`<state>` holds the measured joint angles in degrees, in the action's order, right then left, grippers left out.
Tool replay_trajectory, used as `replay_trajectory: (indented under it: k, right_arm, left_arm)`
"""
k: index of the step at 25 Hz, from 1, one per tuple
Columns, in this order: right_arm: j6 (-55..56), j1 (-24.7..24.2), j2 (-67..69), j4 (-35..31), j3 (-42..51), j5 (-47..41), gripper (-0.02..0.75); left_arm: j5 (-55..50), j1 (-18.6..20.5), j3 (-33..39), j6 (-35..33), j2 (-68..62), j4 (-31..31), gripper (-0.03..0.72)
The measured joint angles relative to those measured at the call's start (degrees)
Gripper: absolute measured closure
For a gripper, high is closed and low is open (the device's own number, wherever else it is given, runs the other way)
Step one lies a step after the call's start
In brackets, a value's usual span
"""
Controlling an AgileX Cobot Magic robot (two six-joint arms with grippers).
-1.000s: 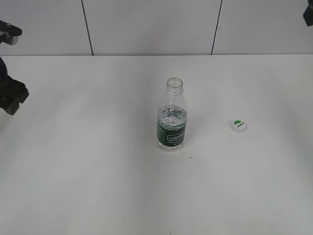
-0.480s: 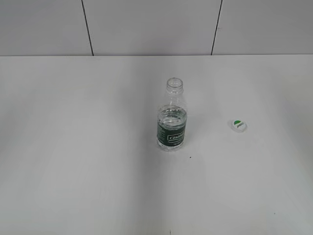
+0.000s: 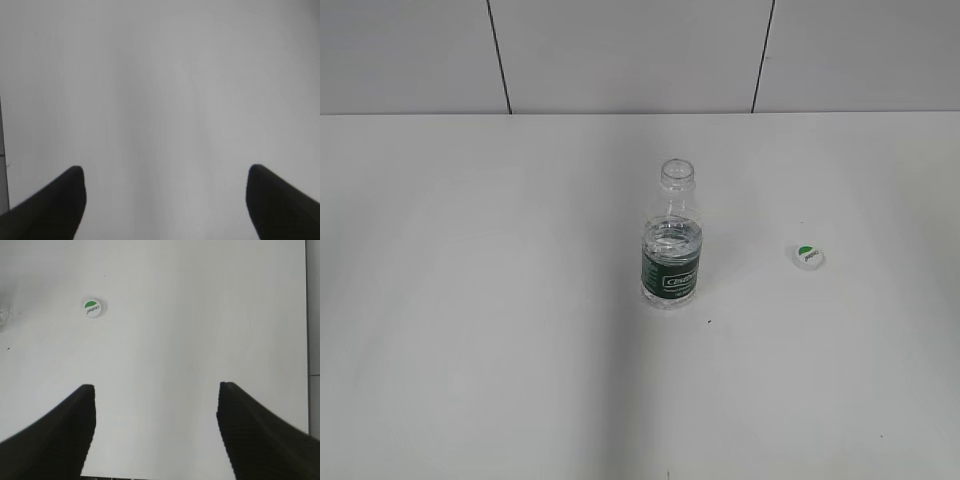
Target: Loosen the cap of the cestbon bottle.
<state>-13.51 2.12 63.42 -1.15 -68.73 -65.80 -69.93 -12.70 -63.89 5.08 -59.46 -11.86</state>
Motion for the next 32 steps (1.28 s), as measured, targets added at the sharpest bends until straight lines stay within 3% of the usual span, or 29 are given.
replay_trajectory:
  k: [8, 21, 28, 32]
  right_arm:
    - [0.23, 0.0, -12.19, -0.19, 11.66, -0.18, 0.16]
    - [2.68, 0.0, -32.17, -0.29, 26.48, -2.2, 0.16]
    - [2.84, 0.0, -36.48, -0.74, 31.83, -3.64, 0.16]
    - [2.89, 0.0, -38.14, -3.65, 35.5, -3.28, 0.16]
  left_arm:
    - [-0.07, 0.0, 9.33, 0.0, 10.33, 5.58, 0.098]
    - [1.3, 0.0, 26.53, 0.0, 30.63, 5.49, 0.098]
    - [6.94, 0.0, 33.37, 0.0, 37.86, 5.67, 0.098]
    - [8.3, 0.0, 33.86, 0.0, 39.49, 5.61, 0.098]
